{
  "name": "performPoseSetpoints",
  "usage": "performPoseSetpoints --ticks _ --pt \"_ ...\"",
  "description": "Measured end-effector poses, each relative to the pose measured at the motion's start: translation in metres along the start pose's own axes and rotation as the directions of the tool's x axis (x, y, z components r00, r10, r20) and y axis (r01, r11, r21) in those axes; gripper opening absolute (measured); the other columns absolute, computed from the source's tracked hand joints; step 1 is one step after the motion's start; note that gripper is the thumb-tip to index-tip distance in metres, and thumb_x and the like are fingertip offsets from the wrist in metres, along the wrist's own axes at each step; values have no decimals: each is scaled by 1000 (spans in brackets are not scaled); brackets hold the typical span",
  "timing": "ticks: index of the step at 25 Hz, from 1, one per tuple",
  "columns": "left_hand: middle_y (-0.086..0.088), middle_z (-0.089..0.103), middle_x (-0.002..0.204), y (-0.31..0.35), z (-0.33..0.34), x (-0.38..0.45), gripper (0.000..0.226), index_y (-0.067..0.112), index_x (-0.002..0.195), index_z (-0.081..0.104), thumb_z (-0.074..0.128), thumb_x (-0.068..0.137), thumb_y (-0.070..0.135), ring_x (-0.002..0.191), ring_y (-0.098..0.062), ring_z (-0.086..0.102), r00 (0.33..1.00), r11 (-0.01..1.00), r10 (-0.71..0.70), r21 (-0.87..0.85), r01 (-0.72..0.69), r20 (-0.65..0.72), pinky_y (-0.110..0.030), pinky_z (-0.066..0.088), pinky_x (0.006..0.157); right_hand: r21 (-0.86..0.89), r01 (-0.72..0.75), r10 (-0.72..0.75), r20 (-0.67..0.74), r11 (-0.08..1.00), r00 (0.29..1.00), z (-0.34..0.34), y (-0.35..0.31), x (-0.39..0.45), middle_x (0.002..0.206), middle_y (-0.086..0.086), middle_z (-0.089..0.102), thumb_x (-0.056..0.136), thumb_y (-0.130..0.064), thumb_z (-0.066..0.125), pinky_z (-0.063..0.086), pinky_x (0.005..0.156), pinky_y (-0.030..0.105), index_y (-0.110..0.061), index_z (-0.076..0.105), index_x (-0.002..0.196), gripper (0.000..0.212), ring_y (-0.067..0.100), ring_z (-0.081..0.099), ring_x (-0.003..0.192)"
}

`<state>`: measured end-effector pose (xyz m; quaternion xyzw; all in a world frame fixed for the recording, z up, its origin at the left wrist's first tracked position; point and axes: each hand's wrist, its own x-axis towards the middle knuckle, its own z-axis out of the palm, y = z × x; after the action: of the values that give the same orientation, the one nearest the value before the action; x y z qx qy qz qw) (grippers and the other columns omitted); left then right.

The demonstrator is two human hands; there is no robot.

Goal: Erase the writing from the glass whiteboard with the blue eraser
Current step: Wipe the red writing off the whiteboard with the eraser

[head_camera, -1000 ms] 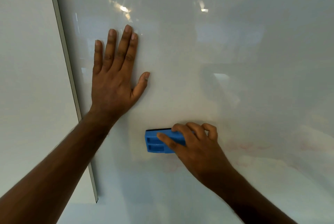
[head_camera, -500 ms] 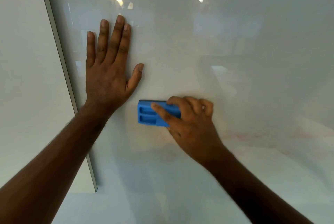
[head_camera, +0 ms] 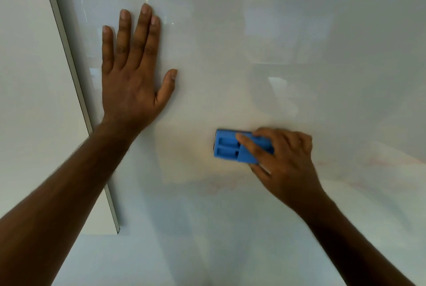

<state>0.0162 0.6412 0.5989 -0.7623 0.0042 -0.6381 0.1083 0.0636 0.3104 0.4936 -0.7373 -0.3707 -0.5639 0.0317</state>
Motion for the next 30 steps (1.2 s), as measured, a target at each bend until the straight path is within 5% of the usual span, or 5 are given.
performPoseSetpoints --ticks 5,13,18,22,30 --pt "-21 21 180 0 -1 0 75 3 172 21 37 116 50 166 -46 18 1000 1000 6 -12 -6 -4 -63 12 135 82 -82 86 -47 993 995 13 -31 41 130 0 63 87 -36 71 36 91 46 -37 55 146 61 27 56 112" --pt "-19 19 180 -1 -1 -2 75 4 173 20 38 116 49 166 -45 17 1000 1000 2 -8 -2 12 -64 13 135 30 199 -201 84 980 976 22 -26 -31 129 0 65 95 -28 62 39 92 46 -39 53 148 55 27 65 107" --pt "-19 20 180 0 0 -3 75 4 173 20 38 115 48 166 -45 17 1000 1000 2 -5 -2 7 -64 13 135 18 35 -35 -13 999 999 3 11 -11 125 2 66 88 -33 75 40 89 47 -36 59 145 59 29 61 107" --pt "-19 20 180 -1 0 -4 74 4 173 20 38 115 48 167 -45 17 1000 1000 1 -10 -1 9 -64 13 135 134 -90 93 -17 987 996 17 -30 22 129 -1 62 86 -37 73 38 90 46 -40 53 147 64 27 58 110" --pt "-18 18 181 0 -1 -5 75 5 173 18 36 115 49 167 -44 15 1000 1000 1 -23 -1 11 -60 9 136 70 163 -169 83 984 982 19 -13 -43 130 0 64 95 -27 63 40 92 46 -40 51 149 57 27 64 108"
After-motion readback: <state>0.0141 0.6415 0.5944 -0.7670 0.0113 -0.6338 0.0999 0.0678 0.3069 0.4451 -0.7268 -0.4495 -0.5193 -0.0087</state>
